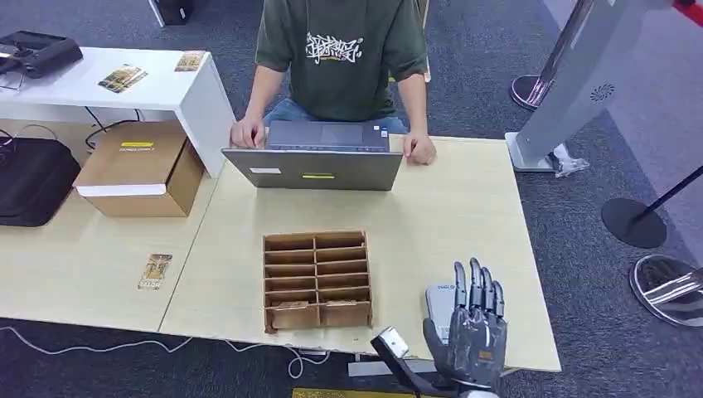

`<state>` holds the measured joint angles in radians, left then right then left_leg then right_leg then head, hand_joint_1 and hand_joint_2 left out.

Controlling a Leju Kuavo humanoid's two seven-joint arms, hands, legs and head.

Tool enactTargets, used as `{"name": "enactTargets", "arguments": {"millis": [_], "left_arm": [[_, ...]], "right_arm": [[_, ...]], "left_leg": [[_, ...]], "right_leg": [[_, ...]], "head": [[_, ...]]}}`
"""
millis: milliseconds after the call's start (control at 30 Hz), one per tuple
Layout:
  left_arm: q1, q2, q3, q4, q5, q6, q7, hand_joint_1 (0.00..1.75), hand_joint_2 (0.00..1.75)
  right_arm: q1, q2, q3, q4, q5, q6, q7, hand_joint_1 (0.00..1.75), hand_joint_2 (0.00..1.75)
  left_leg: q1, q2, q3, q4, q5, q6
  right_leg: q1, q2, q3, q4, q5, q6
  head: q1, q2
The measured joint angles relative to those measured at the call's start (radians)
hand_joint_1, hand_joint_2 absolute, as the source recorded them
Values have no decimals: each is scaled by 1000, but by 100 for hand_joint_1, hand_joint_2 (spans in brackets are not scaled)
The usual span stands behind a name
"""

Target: Pass the card to the sensor for recognition and then transmit it.

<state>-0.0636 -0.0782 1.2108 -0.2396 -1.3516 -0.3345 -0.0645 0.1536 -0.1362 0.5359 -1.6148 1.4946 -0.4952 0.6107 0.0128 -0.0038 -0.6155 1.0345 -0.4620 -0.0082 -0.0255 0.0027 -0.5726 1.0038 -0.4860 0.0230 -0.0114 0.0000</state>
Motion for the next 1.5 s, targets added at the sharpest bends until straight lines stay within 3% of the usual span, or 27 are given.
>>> {"name": "enactTargets", "arguments": {"millis": [100,267,433,800,967,1267,1500], "left_arm": [[0,-3,8,0,6,0,0,0,0],[1,-9,24,-2,15,0,1,0,0],[1,-18,34,-5,23,-1,1,0,0],[2,-20,55,-5,34,-8,8,0,0],[6,-27,72,-12,50,-10,7,0,0],[12,-42,86,-32,50,-22,7,0,0],[13,-43,97,-33,50,-23,8,0,0]], "right_arm": [[10,5,16,-5,0,21,4,0,175],[42,50,25,-8,0,27,-89,0,175],[45,87,8,22,0,-11,-197,0,175],[11,156,-48,128,0,-124,-320,0,175],[-30,196,-62,187,0,-132,-391,0,175],[-67,226,-58,250,-8,-48,-448,0,175],[-78,226,-47,271,-38,113,-452,0,175]], "left_leg": [[0,0,0,0,0,0],[0,0,0,0,0,0],[0,0,0,0,0,0],[0,0,0,0,0,0],[0,0,0,0,0,0],[0,0,0,0,0,0],[0,0,0,0,0,0]], "right_leg": [[0,0,0,0,0,0],[0,0,0,0,0,0],[0,0,0,0,0,0],[0,0,0,0,0,0],[0,0,0,0,0,0],[0,0,0,0,0,0],[0,0,0,0,0,0]], "head": [[0,0],[0,0],[0,0],[0,0],[0,0],[0,0],[0,0]]}}
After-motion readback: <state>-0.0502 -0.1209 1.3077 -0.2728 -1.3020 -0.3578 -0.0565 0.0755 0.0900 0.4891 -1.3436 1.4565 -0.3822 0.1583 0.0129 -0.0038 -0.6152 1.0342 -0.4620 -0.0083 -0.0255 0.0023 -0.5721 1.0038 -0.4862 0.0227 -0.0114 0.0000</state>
